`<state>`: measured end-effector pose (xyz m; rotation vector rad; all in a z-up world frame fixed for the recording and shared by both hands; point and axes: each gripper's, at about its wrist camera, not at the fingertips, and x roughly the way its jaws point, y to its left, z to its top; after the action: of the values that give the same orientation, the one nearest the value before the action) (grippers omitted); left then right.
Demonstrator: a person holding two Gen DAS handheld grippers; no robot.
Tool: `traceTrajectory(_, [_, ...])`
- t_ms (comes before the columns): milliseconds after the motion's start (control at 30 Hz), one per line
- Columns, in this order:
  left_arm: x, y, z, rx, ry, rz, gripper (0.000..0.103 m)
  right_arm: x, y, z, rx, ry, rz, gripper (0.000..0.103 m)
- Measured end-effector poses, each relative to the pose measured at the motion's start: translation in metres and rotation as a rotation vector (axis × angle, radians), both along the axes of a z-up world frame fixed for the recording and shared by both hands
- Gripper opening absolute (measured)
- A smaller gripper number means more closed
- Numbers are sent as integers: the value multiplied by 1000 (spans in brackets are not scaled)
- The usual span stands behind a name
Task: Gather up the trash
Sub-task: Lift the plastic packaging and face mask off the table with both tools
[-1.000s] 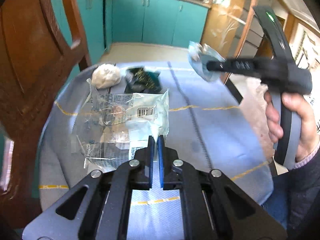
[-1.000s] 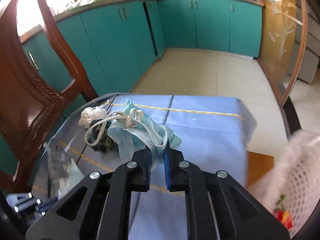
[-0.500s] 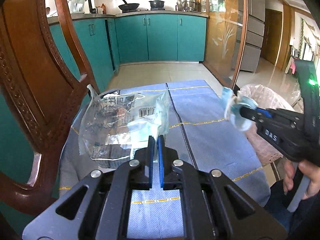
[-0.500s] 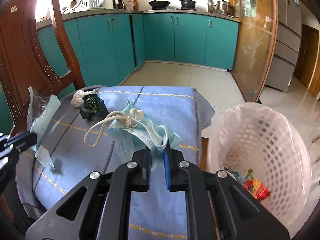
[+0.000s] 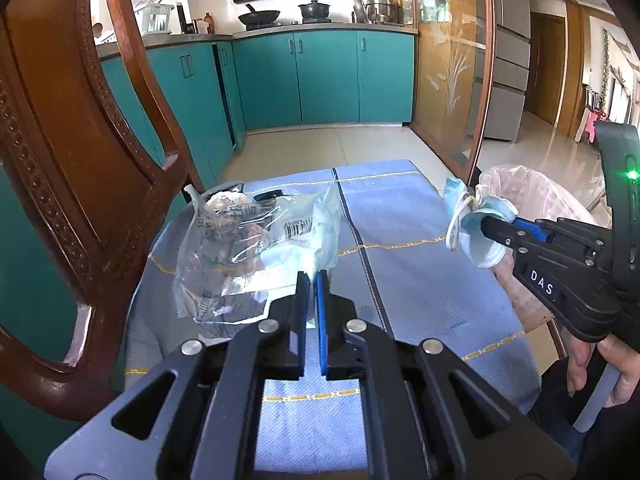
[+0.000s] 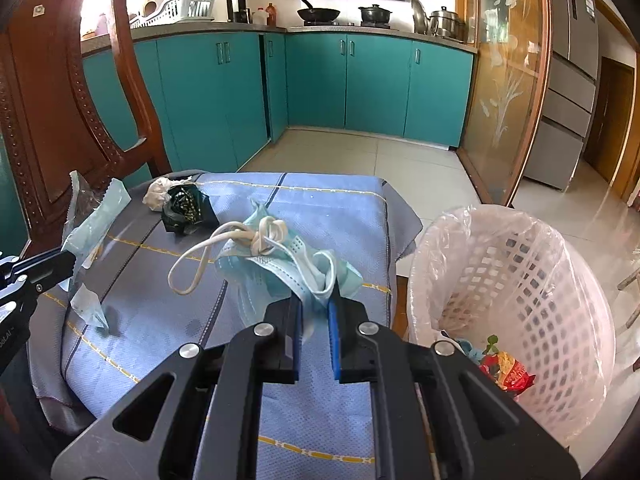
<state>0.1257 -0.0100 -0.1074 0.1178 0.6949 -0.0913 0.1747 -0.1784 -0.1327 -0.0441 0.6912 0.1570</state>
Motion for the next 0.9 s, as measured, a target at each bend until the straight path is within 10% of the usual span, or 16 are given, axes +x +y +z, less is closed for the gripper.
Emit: traceTrajectory(900, [-2, 2, -5, 0, 5, 3, 6, -7, 4, 3, -3, -12, 5, 12])
